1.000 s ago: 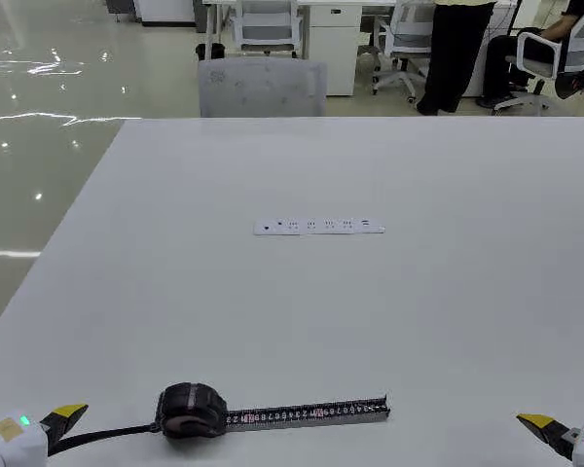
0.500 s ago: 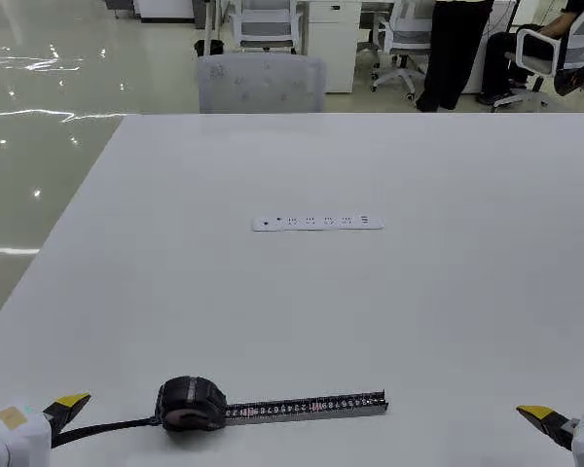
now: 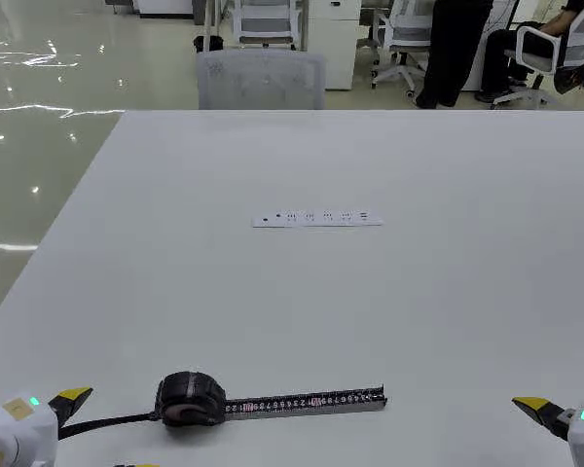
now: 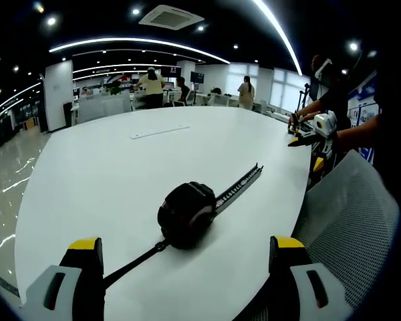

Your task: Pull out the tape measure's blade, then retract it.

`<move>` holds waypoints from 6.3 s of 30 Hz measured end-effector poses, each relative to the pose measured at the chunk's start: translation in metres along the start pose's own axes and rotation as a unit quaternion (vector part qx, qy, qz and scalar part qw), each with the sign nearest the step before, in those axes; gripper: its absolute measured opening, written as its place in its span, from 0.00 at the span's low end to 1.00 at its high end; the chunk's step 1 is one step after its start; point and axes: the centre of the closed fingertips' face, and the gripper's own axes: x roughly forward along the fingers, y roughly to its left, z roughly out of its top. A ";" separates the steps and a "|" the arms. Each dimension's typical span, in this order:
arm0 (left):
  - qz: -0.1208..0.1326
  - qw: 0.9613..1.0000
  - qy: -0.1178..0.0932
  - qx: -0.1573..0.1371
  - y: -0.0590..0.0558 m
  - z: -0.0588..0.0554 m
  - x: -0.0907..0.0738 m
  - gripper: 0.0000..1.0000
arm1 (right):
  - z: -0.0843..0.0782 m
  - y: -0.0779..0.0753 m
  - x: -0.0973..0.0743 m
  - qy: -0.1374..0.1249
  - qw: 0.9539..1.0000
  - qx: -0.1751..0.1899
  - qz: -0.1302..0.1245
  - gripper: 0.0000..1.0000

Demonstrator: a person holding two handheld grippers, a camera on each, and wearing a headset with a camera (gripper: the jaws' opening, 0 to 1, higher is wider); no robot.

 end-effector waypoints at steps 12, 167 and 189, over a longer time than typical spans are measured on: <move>0.005 1.000 0.025 -0.004 -0.019 0.019 0.020 1.00 | 0.014 -0.006 0.007 0.015 0.999 -0.041 0.030 0.97; 0.187 0.969 0.024 -0.161 0.006 0.005 0.084 0.57 | 0.039 0.011 0.145 0.179 0.934 -0.229 0.209 0.13; 0.154 0.976 0.028 -0.155 0.002 0.005 0.085 0.57 | 0.049 0.032 0.155 0.164 0.936 -0.220 0.220 0.13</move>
